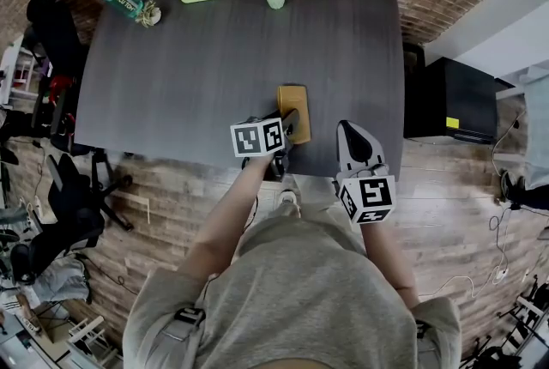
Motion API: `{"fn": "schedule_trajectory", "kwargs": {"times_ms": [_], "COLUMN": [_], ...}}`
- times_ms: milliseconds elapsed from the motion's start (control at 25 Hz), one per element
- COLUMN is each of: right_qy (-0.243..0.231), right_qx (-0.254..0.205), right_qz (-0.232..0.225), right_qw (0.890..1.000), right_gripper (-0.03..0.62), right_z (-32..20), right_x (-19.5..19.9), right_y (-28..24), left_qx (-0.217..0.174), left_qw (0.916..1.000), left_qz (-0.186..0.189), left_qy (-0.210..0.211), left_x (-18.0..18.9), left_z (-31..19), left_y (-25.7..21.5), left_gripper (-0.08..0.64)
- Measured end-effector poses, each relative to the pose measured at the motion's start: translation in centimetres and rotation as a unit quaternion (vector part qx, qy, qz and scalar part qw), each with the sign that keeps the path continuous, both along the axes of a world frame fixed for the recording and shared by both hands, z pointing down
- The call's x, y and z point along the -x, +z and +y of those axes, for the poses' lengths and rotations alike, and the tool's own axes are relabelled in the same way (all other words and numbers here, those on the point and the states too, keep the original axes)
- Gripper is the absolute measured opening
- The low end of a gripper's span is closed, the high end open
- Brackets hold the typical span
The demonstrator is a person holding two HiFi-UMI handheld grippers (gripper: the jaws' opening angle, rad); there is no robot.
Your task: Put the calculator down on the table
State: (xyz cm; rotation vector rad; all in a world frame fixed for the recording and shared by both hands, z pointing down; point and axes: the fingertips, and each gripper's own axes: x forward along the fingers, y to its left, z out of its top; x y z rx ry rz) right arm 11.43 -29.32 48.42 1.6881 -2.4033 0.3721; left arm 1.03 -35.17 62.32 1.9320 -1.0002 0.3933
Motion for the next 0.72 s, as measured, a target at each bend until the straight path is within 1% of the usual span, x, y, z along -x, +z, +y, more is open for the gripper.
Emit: {"fn": "schedule_trajectory", "kwargs": {"times_ms": [160, 400, 600, 720], "right_qy": [0.0, 0.002, 0.006, 0.007], "right_qx": [-0.002, -0.003, -0.003, -0.004], "right_qz": [0.0, 0.0, 0.0, 0.0], "right_qw": [1.0, 1.0, 1.0, 1.0], "right_gripper": [0.003, 0.003, 0.003, 0.003], "right_z": [0.13, 0.14, 0.43, 0.63], "right_x": [0.05, -0.05, -0.3, -0.32], "right_y": [-0.13, -0.13, -0.17, -0.27], "left_qx": [0.005, 0.006, -0.002, -0.011], "left_qw": [0.9997, 0.9992, 0.9984, 0.9973], "left_qz": [-0.023, -0.038, -0.056, -0.072], "left_qy": [-0.007, -0.008, -0.013, -0.006], "left_x": [0.62, 0.63, 0.59, 0.55], "left_z": [-0.04, -0.13, -0.1, 0.08], "left_y": [0.49, 0.67, 0.68, 0.73], "left_gripper": [0.169, 0.172, 0.177, 0.176]}}
